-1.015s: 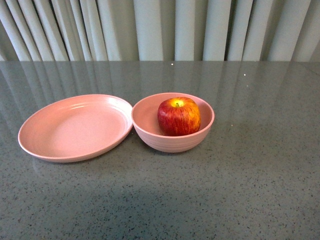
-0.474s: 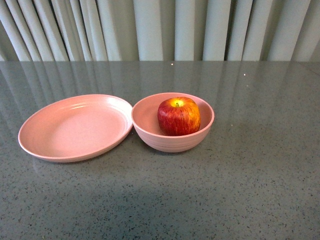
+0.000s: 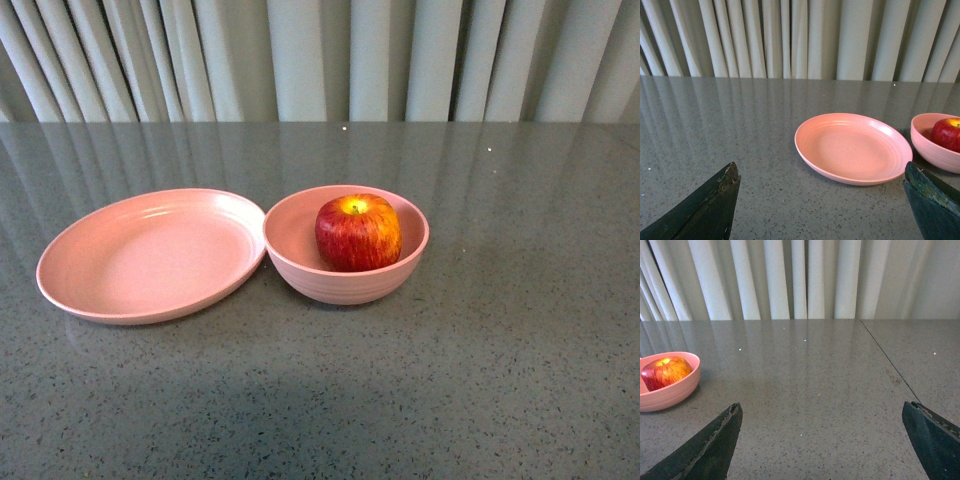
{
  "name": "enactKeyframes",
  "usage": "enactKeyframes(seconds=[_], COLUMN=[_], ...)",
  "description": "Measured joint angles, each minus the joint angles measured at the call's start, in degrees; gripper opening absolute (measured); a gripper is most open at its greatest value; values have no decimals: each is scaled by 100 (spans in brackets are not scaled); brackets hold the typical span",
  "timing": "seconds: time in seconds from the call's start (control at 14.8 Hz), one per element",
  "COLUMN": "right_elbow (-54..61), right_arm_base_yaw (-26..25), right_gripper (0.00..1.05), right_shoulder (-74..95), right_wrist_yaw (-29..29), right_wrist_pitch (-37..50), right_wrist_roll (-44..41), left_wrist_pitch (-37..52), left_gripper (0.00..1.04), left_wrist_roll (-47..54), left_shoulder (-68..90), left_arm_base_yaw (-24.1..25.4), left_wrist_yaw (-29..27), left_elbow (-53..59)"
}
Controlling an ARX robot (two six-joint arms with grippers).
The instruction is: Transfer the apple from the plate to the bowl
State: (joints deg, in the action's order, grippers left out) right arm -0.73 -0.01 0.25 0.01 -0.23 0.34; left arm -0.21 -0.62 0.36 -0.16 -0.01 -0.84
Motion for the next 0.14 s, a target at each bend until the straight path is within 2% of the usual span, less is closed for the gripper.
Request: enactKeyframes(seconds=[0.14], right_elbow=[0], right_arm_base_yaw=[0], right_gripper=[98], right_shoulder=[0], right_wrist_yaw=[0], right_wrist_pitch=[-2], right_wrist_roll=[0], left_wrist_pitch=[0], left_gripper=[98], left_wrist_roll=[-2], left_shoulder=[0], left_arm_base_yaw=[0], left_wrist_yaw=[0], left_elbow=[0])
